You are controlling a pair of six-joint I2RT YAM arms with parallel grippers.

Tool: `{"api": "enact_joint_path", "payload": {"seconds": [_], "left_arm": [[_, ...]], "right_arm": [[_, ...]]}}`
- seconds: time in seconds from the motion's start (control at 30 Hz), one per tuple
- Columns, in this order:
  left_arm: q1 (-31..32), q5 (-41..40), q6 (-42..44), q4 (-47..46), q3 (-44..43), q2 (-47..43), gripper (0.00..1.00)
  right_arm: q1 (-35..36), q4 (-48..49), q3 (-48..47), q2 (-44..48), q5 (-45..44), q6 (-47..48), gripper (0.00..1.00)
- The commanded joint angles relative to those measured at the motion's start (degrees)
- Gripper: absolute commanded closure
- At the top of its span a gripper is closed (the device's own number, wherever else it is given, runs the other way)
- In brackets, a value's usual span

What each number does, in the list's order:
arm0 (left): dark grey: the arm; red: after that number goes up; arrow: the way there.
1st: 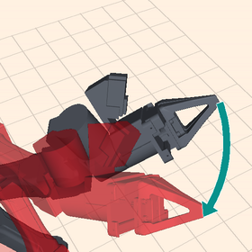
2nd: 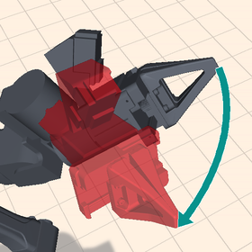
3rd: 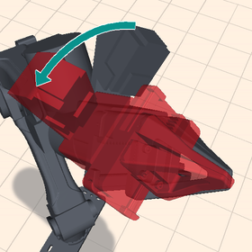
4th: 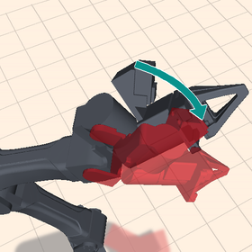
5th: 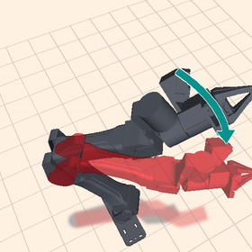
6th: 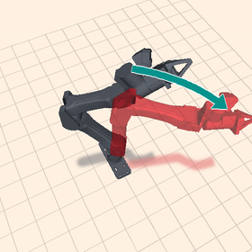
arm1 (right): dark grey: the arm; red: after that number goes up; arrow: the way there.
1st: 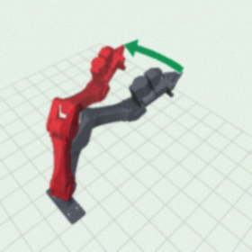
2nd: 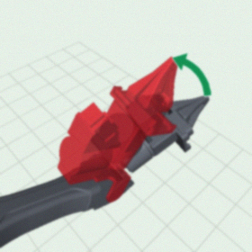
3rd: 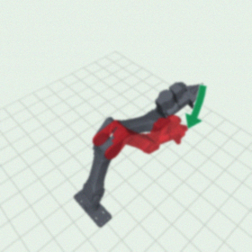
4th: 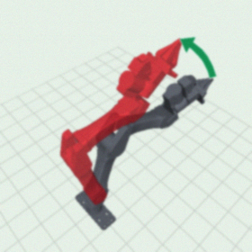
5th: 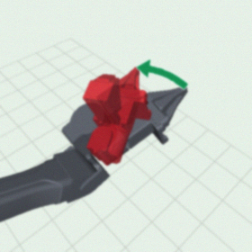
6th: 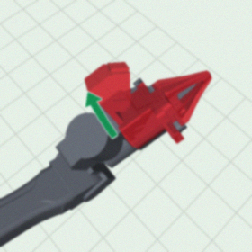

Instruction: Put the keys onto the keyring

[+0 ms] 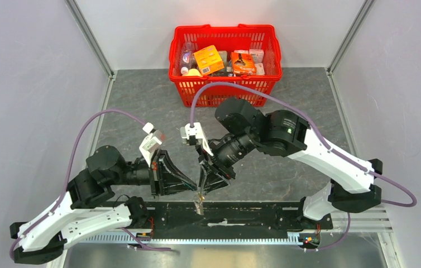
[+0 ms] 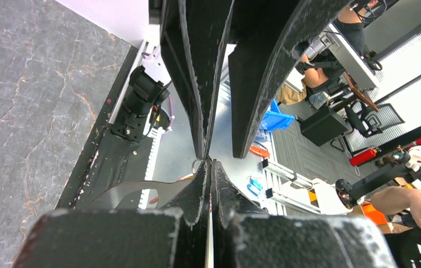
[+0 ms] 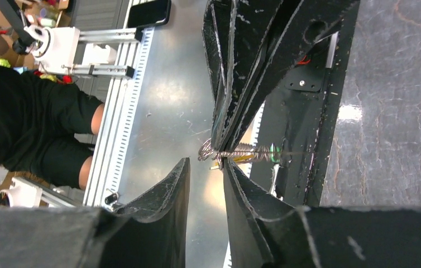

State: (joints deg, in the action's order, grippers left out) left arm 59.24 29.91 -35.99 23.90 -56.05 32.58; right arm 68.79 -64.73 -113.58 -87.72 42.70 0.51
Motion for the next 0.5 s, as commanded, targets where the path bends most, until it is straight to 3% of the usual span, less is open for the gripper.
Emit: {"api": "enact_joint_path", "payload": {"seconds": [0.0, 0.47], "left_arm": [[0.07, -2.4, 1.93, -3.15, 0.28, -1.51, 0.98], [0.03, -5.36, -1.69, -17.21, 7.63, -8.9, 0.98]], "right_arm": [[0.03, 5.26, 1.73, 5.25, -3.81, -2.47, 0.64], [0.07, 18.59, 13.24, 11.14, -9.6, -7.53, 0.64]]}}
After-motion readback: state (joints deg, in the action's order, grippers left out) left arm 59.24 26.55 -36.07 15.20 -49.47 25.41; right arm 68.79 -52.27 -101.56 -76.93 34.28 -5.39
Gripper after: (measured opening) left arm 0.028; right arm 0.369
